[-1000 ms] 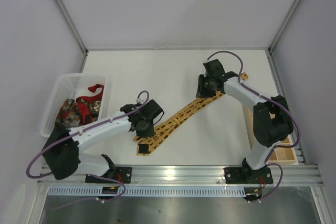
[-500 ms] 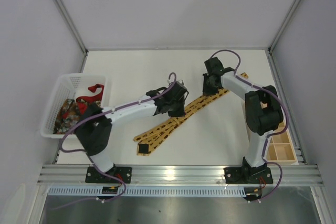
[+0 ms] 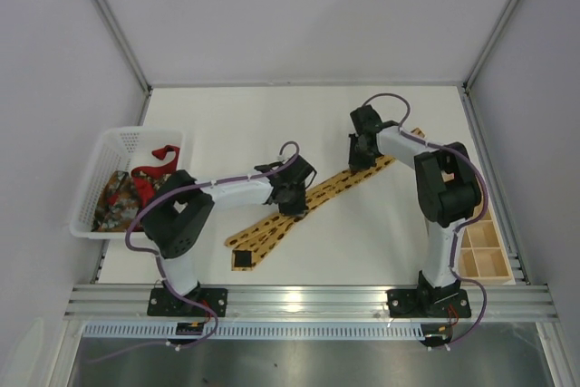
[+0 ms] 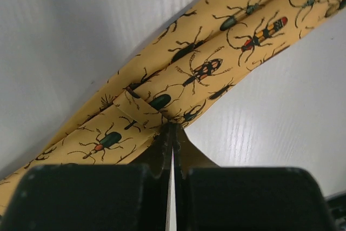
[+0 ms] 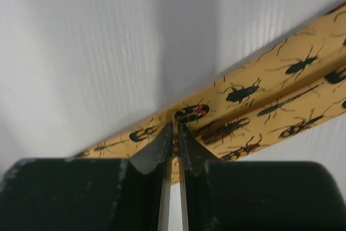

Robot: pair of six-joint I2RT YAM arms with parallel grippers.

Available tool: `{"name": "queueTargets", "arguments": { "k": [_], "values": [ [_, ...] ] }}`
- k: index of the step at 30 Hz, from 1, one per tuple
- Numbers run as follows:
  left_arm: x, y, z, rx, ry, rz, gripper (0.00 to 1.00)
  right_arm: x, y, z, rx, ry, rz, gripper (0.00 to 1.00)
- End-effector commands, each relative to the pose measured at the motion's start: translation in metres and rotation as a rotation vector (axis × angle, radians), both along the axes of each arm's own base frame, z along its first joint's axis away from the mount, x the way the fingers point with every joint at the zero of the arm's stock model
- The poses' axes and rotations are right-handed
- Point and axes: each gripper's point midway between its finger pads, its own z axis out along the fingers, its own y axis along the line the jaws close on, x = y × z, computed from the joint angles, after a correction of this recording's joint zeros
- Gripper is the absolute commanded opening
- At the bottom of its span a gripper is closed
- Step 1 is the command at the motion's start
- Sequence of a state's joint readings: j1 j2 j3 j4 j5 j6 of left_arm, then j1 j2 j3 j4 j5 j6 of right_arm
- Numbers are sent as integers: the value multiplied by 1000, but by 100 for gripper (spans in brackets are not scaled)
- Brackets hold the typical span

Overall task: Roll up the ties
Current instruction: Flatten the tie

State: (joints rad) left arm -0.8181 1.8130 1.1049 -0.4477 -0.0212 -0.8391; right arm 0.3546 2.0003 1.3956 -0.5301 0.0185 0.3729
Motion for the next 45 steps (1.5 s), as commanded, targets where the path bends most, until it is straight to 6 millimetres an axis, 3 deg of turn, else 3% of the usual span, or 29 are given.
{"name": "queueTargets", "arguments": {
  "k": [1,4,6,7,10,11,14,17,19,22,23,24,26,27,28,29,30,31,32,33,36,39,41,45],
  "values": [
    [-19,66,-20,170,68,93,0,-42,2,-1,6,63,-9,13],
    [-30,102,-25,237,104,158,0,-68,21,3,81,98,52,14],
    [-37,115,-25,256,111,169,0,-78,31,8,83,103,91,14],
    [-34,120,-15,260,65,172,0,-79,30,16,82,89,93,15],
    [-36,126,1,265,24,200,0,-57,14,38,59,5,49,19],
    [-35,127,12,252,-2,214,0,-39,11,59,52,-61,43,25],
    [-39,127,39,237,-57,223,0,-18,-23,87,-30,-117,-52,36],
    [-37,109,65,167,-146,147,0,-17,-49,104,-40,-142,-116,45],
    [-30,93,79,108,-198,110,3,-24,-58,99,-39,-127,-121,50],
    [-15,58,100,-31,-261,30,17,-32,-75,90,-47,-108,-163,52],
    [-10,52,104,-46,-273,27,21,-32,-76,88,-29,-104,-170,52],
    [3,44,121,-66,-314,37,23,-31,-71,85,1,-103,-172,53],
    [20,39,117,-33,-304,47,23,-39,-49,76,97,-59,-125,52],
    [31,30,131,-57,-306,48,13,-41,-37,74,119,-56,-100,52],
    [39,25,116,-57,-246,21,4,-45,-34,68,118,-44,-101,49],
    [48,21,115,-56,-241,15,0,-47,-31,66,112,-42,-97,48],
    [62,17,123,-57,-261,2,0,-46,-31,64,105,-46,-100,47],
    [69,13,106,-28,-232,-16,0,-46,-35,61,95,-42,-124,44],
    [83,7,109,-26,-245,-12,0,-49,-37,56,94,-28,-127,41],
    [89,15,100,6,-218,3,1,-49,-37,54,98,-27,-130,39],
    [99,28,73,53,-134,65,0,-53,-36,53,83,-30,-103,35],
    [104,43,74,36,-197,132,0,-51,-39,55,66,-44,-103,36],
    [106,39,74,1,-198,120,0,-49,-43,49,53,-29,-116,36],
    [101,42,54,53,-125,107,0,-50,-42,43,50,-10,-120,36]
  ]
}}
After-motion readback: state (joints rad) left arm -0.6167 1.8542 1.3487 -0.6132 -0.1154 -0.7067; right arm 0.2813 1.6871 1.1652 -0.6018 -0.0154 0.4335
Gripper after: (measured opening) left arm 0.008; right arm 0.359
